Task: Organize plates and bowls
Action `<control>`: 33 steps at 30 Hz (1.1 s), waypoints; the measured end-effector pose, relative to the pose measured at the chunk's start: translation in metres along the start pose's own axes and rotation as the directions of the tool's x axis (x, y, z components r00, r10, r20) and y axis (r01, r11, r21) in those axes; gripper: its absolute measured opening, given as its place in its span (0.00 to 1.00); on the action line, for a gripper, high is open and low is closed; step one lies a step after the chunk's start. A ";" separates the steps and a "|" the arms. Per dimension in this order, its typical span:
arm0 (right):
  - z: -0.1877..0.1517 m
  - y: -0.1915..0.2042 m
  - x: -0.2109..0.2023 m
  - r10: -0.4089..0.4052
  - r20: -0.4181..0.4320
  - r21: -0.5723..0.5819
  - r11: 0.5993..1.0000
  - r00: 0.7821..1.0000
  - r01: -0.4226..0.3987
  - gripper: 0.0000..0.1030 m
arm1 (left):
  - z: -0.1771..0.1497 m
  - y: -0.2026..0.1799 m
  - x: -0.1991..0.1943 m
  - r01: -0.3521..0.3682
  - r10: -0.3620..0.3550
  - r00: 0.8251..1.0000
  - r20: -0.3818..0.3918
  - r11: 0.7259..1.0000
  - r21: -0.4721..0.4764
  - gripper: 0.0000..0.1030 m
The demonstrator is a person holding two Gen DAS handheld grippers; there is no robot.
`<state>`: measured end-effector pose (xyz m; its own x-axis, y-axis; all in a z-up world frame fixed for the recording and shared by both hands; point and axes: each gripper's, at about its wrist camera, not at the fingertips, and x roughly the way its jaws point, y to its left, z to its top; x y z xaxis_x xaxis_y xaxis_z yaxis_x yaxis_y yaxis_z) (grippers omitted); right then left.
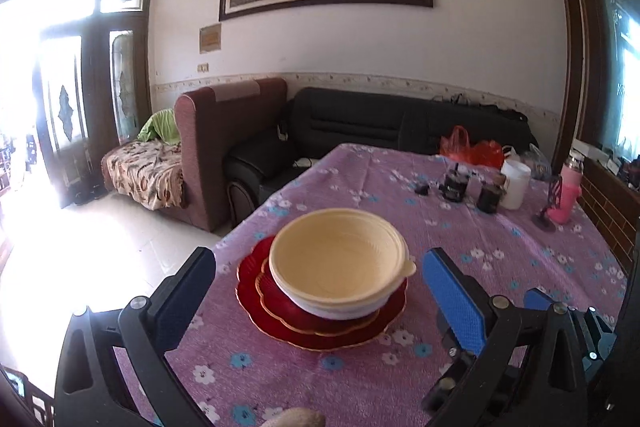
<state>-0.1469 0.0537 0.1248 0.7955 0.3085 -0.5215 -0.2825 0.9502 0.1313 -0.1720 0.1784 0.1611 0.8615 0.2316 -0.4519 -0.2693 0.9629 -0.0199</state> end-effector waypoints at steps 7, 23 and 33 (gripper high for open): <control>-0.021 0.010 0.010 0.031 -0.077 -0.053 0.998 0.997 -0.035 0.91 | -0.016 0.000 0.021 0.043 -0.049 0.988 -0.144 0.998 -0.047 1.00; -0.022 0.038 0.027 0.033 -0.114 -0.139 0.989 0.993 -0.049 0.91 | -0.021 0.030 0.037 -0.013 -0.003 0.987 -0.161 0.995 -0.098 1.00; -0.018 0.053 0.032 0.051 -0.128 -0.159 0.985 0.990 -0.072 0.91 | -0.023 0.048 0.041 -0.030 0.006 0.986 -0.166 0.989 -0.142 1.00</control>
<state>-0.1461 0.1133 0.0996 0.7045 0.3490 -0.6180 -0.4202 0.9068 0.0330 -0.1596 0.2307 0.1217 0.7762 0.2115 -0.5940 -0.3536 0.9260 -0.1323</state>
